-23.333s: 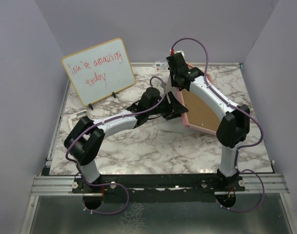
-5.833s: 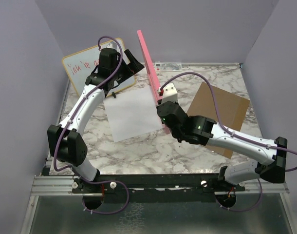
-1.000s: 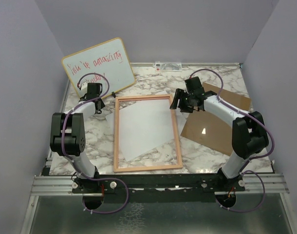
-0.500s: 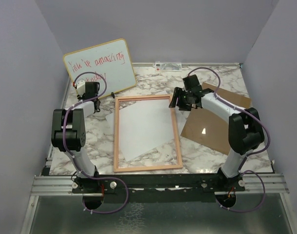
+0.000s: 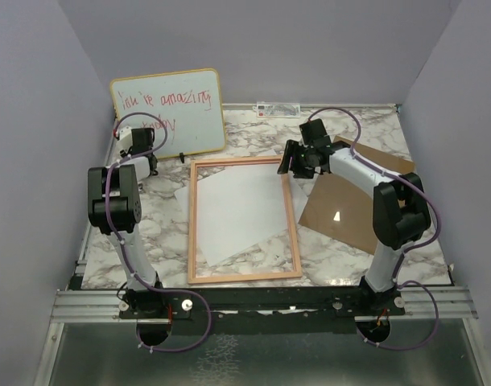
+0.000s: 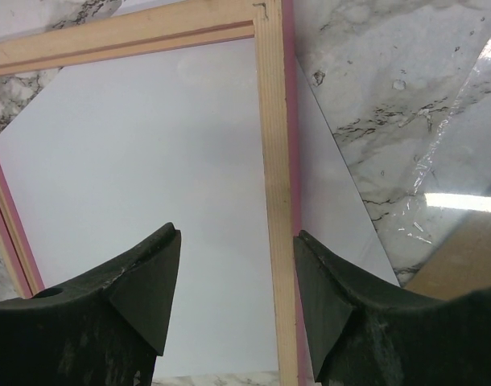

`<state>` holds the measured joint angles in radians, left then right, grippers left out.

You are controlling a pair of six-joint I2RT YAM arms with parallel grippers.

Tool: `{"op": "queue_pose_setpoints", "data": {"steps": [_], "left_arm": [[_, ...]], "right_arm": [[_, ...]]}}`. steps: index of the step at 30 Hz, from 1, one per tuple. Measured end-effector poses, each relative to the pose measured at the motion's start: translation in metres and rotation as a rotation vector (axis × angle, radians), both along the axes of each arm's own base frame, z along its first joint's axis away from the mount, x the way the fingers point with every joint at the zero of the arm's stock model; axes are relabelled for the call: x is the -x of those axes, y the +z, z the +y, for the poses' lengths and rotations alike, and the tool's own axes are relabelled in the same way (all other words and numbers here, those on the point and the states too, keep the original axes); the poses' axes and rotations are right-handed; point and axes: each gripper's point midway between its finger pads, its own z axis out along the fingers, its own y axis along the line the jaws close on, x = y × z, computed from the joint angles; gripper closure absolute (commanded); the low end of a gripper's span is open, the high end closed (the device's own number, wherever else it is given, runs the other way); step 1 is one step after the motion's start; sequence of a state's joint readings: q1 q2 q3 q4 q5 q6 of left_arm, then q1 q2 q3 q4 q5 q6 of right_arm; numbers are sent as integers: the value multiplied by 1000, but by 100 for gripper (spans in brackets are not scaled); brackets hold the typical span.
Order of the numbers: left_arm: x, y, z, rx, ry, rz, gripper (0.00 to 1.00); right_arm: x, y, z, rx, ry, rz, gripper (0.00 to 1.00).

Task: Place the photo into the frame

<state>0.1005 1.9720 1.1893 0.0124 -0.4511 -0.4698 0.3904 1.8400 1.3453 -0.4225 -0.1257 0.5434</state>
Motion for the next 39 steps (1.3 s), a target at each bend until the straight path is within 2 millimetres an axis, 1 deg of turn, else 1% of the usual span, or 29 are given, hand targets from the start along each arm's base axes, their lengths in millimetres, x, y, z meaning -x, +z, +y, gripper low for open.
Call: {"op": "queue_pose_setpoints", "data": {"steps": [4, 11, 15, 17, 20, 21, 23, 26, 28, 33, 38, 39], "left_arm": [[-9, 2, 5, 5, -6, -10, 64], [-11, 5, 3, 13, -28, -11, 57], [-7, 17, -1, 27, -39, -20, 49], [-3, 30, -5, 44, -47, -35, 46], [2, 49, -14, 80, -66, -73, 44], [4, 55, -19, 104, -85, -87, 43], [4, 60, -29, 145, -118, -104, 43], [6, 57, -52, 233, -196, -106, 46], [8, 53, -66, 277, -239, -92, 49], [7, 37, -111, 364, -366, -49, 56], [1, 11, -150, 370, -448, 30, 56], [0, 8, -154, 366, -458, 40, 56]], "right_arm": [[1, -1, -1, 7, 1, 8, 38], [0, -1, -3, 18, -7, 9, 37], [-1, -2, -8, 43, -26, 3, 36], [-1, -3, -10, 53, -32, 5, 36], [1, -5, -12, 61, -33, 14, 35], [1, -5, -12, 61, -33, 14, 35], [3, -7, -13, 63, -33, 19, 35], [9, -15, -15, 72, -33, 40, 36], [12, -19, -16, 76, -32, 50, 36], [13, -19, -17, 77, -32, 51, 36], [13, -19, -17, 77, -32, 50, 36], [13, -19, -17, 77, -32, 51, 36]]}}
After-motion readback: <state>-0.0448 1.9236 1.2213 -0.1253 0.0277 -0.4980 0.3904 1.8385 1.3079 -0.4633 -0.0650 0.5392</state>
